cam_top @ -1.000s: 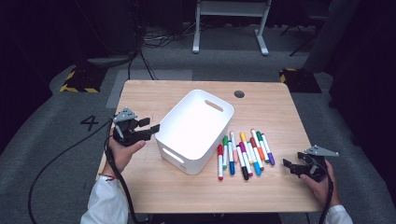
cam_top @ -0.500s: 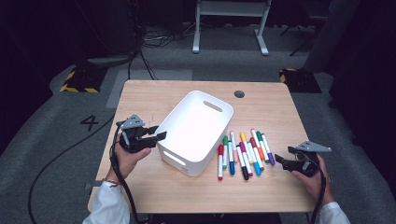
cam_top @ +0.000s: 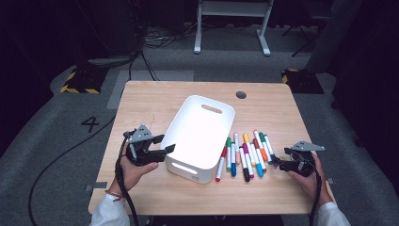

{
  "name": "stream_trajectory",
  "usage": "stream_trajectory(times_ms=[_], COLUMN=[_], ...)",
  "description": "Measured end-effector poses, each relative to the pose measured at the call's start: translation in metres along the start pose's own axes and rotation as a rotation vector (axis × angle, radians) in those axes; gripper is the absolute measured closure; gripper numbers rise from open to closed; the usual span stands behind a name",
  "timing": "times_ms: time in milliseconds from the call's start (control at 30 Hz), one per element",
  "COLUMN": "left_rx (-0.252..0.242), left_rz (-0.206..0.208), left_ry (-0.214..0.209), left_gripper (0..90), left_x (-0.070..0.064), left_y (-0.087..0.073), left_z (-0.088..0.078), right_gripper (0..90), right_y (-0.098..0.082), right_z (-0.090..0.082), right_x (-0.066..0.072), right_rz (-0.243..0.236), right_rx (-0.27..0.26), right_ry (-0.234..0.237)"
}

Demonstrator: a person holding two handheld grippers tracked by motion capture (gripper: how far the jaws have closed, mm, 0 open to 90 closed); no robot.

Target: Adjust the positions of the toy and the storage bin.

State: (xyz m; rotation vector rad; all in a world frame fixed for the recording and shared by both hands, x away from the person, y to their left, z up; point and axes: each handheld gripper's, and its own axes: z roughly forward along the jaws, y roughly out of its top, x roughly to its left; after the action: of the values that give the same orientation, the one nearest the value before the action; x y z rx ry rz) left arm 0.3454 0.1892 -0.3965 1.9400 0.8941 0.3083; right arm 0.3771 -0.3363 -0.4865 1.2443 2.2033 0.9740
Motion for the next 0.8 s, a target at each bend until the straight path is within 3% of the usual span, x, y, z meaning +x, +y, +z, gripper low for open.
stream_trajectory(times_ms=[333,467,800], left_rx=[-0.003,0.001,0.008], left_rz=[0.001,0.020,0.036], left_ry=[-0.013,-0.008,0.002], left_gripper=[32.4,31.9,28.3], left_x=[-0.023,-0.027,-0.042], left_y=[-0.002,-0.001,0.000], left_z=[0.008,0.009,0.012], right_gripper=[46.2,49.4,67.9], right_y=[-0.005,-0.006,-0.007], right_z=[0.007,0.007,0.004], right_x=[-0.007,-0.009,-0.017], right_rz=[0.015,0.011,0.027], right_rx=[0.039,0.040,0.039], right_ry=[-0.013,0.000,-0.009])
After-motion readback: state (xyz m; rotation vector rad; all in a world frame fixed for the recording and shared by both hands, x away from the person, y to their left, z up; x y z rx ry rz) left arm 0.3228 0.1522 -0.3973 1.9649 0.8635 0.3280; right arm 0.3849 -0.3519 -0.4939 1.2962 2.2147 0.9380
